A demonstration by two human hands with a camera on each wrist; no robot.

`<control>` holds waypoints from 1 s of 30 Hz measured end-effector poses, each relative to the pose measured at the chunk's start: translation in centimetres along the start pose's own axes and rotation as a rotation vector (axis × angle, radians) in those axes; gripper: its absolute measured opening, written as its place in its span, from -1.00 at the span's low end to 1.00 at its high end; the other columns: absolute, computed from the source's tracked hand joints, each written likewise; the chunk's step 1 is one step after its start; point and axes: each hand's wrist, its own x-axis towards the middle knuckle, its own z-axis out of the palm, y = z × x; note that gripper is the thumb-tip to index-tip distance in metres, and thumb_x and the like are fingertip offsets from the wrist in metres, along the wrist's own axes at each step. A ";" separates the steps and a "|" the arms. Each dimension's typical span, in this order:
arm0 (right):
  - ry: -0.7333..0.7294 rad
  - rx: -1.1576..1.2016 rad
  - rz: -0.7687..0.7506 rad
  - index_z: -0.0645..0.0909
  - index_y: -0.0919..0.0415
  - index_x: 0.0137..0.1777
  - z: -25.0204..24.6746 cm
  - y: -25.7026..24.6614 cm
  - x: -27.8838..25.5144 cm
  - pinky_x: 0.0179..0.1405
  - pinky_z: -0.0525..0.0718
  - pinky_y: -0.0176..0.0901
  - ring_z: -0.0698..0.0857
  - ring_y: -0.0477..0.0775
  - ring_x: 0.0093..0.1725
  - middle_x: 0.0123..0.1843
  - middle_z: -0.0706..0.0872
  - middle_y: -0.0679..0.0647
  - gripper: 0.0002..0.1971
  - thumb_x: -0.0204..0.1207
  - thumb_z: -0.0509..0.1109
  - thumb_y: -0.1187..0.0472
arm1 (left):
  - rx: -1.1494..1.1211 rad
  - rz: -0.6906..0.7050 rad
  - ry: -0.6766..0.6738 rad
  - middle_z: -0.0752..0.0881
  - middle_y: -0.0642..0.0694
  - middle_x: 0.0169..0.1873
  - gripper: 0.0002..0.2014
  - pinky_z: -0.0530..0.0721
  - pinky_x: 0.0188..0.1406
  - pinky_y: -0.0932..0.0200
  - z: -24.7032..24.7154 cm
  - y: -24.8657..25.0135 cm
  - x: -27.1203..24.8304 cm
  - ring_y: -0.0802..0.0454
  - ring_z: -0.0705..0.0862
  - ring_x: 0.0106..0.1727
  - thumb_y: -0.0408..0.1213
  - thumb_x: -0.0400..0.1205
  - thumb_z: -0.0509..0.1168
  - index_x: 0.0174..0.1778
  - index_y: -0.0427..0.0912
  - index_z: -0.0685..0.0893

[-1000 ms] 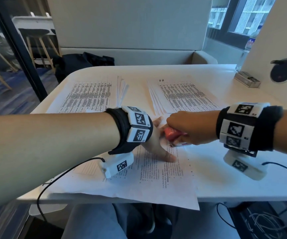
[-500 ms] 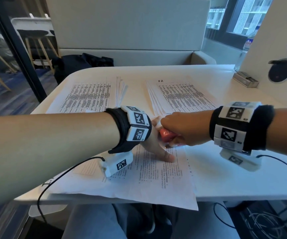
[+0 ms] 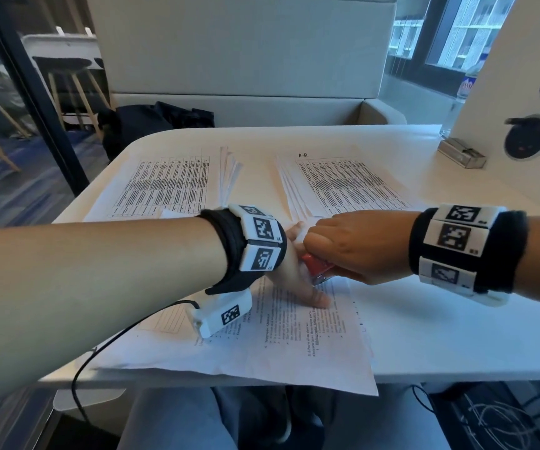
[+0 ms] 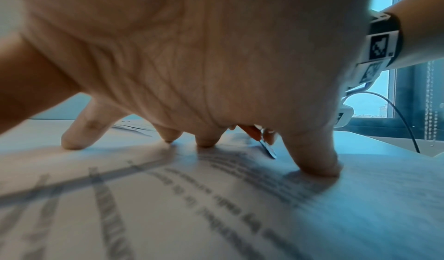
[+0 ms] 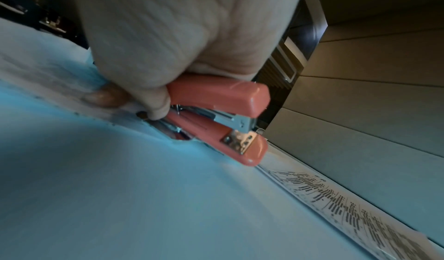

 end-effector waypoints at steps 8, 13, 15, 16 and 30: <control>-0.042 -0.102 -0.037 0.47 0.14 0.14 0.0 0.0 -0.2 -0.29 0.53 -0.21 0.53 -0.01 -0.24 -0.13 0.61 0.01 -0.76 0.55 0.39 0.12 | -0.008 -0.017 -0.021 -0.04 -0.02 0.69 -0.19 -0.11 0.59 -0.14 0.2 -0.3 0.6 -0.17 -0.09 0.67 0.38 0.55 0.11 0.67 0.19 0.00; -0.325 0.269 0.474 0.12 -0.09 0.02 -0.2 -0.5 0.9 -0.36 0.40 -0.28 0.47 -0.21 -0.33 -0.22 0.51 -0.18 -0.67 0.63 0.31 0.02 | 0.065 0.047 -0.033 -0.02 0.09 0.69 -0.25 -0.22 0.56 -0.25 0.3 -0.3 1.0 -0.08 -0.16 0.68 0.35 0.61 -0.01 0.68 0.16 -0.06; -0.397 0.371 0.586 0.21 -0.03 0.04 -0.1 -0.2 1.5 -0.32 0.53 -0.19 0.58 -0.15 -0.30 -0.19 0.70 -0.05 -0.71 0.59 0.33 0.05 | 0.061 0.022 -0.030 -0.13 0.09 0.69 -0.21 -0.23 0.55 -0.33 0.6 -0.6 1.4 -0.15 -0.26 0.68 0.43 0.56 0.01 0.65 0.26 -0.12; -0.420 0.424 0.637 0.26 -0.02 0.06 -0.2 -0.1 1.7 -0.28 0.59 -0.18 0.63 -0.11 -0.27 -0.17 0.74 0.00 -0.72 0.58 0.36 0.06 | 0.043 0.001 -0.026 -0.19 0.06 0.69 -0.18 -0.21 0.56 -0.33 0.7 -0.7 1.6 -0.18 -0.26 0.68 0.45 0.53 0.03 0.64 0.29 -0.14; -0.552 0.591 0.887 0.43 0.12 0.29 -1.6 0.1 2.5 -0.24 0.60 -0.18 0.66 0.05 -0.26 0.02 0.72 0.14 -0.60 0.53 0.43 0.04 | -0.068 -0.097 -0.026 -0.45 -0.13 0.62 0.05 0.02 0.59 -0.23 1.1 -1.5 2.6 -0.37 -0.02 0.66 0.57 0.35 0.14 0.59 0.36 -0.35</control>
